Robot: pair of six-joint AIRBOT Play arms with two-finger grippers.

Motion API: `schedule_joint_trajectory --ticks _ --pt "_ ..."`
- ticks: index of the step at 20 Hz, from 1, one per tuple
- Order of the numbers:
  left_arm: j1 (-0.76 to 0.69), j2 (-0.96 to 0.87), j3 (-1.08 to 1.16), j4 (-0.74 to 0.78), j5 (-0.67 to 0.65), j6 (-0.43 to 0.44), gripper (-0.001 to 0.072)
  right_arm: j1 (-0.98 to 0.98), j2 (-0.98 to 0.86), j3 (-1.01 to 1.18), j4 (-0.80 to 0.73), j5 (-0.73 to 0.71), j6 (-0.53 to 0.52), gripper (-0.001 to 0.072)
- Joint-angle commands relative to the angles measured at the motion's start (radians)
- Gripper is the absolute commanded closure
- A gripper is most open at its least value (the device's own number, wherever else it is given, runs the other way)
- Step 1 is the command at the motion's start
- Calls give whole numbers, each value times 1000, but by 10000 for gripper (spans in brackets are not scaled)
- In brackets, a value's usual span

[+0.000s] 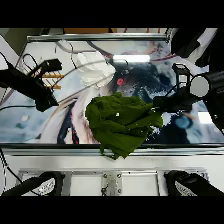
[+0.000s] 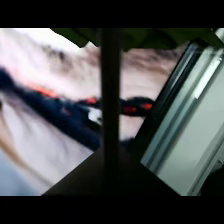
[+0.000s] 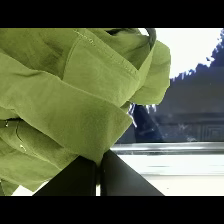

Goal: Fold the clothes and pants, and hang the long-sleeved shirts on hangers.

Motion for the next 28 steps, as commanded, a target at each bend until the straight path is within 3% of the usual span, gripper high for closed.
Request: schedule_joint_trajectory --ticks 1,4,10,21,28 --pt "4 69 -194 -48 21 236 696 0 0 1 0 0 0 702" --pt "3 108 -334 -153 72 334 696 0 0 1 0 0 0 701" --pt "-31 70 -454 -184 101 339 696 0 0 1 1 0 1 702" --pt "-169 -103 -453 -185 264 341 696 0 1 1 80 1 0 700" --pt "-169 -113 -451 -192 327 318 696 0 2 3 79 72 -53 701"
